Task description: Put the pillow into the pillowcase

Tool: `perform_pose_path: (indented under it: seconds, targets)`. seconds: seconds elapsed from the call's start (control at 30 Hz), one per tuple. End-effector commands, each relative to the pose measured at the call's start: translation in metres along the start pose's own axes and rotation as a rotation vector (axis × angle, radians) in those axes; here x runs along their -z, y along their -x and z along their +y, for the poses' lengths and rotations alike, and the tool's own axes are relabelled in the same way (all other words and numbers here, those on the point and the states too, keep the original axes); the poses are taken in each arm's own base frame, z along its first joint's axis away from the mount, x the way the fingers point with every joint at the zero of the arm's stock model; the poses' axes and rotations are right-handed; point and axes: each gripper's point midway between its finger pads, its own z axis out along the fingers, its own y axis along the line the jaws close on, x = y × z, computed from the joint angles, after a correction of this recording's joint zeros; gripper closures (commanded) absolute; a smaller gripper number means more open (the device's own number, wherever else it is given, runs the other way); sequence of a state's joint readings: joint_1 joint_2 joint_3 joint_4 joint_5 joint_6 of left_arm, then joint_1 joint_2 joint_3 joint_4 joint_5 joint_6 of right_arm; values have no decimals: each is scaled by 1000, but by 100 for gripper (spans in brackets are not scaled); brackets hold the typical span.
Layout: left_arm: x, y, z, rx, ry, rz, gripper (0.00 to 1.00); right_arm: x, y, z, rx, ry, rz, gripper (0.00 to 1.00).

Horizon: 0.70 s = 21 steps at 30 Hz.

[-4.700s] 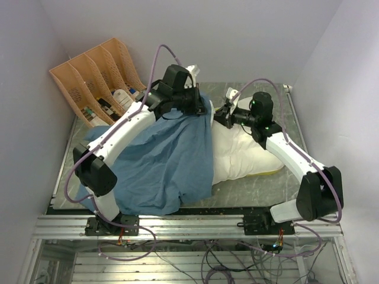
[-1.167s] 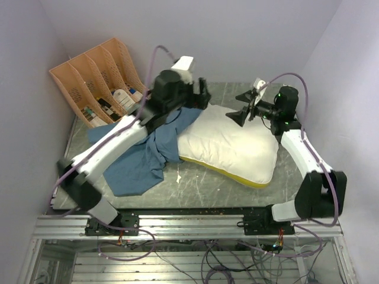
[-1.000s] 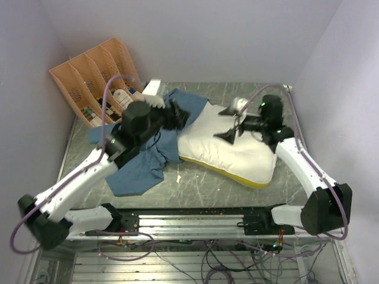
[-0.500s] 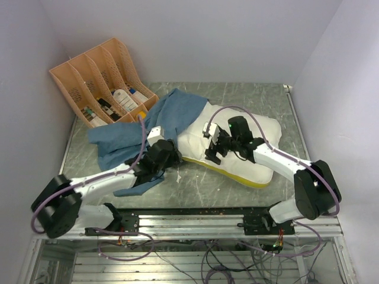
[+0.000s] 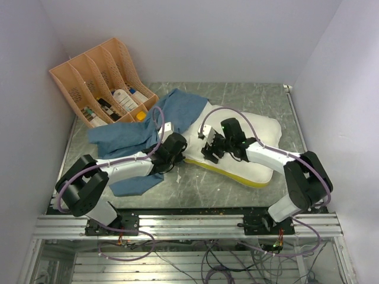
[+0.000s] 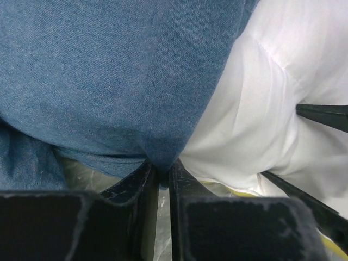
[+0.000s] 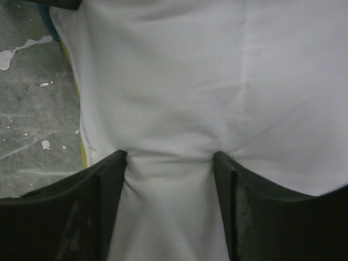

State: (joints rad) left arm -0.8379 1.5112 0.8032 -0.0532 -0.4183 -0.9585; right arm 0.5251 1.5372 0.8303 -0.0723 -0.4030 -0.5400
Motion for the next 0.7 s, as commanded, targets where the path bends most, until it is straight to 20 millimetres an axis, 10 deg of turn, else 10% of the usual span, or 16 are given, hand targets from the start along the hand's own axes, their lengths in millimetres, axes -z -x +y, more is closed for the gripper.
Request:
perform_pose_path:
  seconds: [0.0, 0.23, 0.43, 0.67]
  targets:
    - [12, 6, -17, 4, -57, 5, 81, -14, -9, -3, -42, 9, 44, 44]
    - [27, 4, -18, -38, -80, 24, 60, -16, 3, -6, -75, 20, 18, 98]
    - [24, 2, -8, -65, -37, 19, 63, -4, 18, 0, -65, 52, -57, 100]
    - [17, 5, -3, -126, 30, 25, 93, -1, 20, 2, -64, 73, -69, 100]
